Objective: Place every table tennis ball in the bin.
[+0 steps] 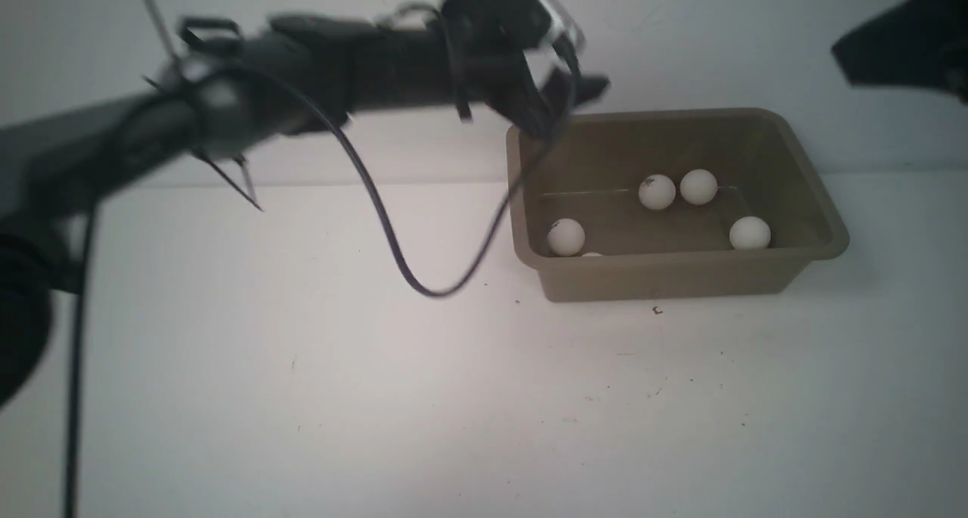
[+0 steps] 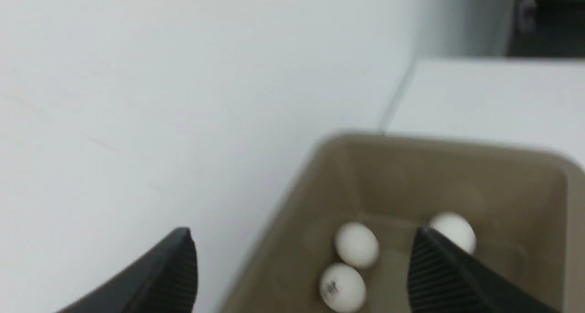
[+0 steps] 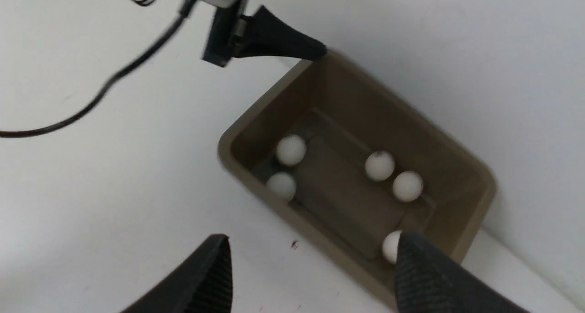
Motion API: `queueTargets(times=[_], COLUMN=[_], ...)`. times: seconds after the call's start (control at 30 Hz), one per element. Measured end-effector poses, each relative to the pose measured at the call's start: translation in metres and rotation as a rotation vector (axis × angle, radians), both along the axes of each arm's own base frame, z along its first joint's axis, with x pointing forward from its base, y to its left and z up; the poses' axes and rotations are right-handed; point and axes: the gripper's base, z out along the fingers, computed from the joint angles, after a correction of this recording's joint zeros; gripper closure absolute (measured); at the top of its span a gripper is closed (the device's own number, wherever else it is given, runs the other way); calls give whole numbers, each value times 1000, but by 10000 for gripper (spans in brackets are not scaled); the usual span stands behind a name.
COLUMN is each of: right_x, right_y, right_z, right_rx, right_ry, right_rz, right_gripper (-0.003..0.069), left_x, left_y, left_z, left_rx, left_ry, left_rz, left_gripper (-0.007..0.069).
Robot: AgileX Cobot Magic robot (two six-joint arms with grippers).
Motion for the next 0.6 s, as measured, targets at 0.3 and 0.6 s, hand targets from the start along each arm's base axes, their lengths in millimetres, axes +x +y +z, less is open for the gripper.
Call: queueTargets(times=[0.3,0.6], right_x=[-89,-197], right_y=[-53,-103], right_z=[53,63], right_rx=[113,230], right_ry=[-375,-616], right_rz=[-110,-113], right_gripper=[219,219], left_x=[-43,-80], left_y=[74,90], left_z=[100,141], left_rx=[-55,-59], left_ry=[-92,-147], left_rz=[51,8], left_gripper=[115,115])
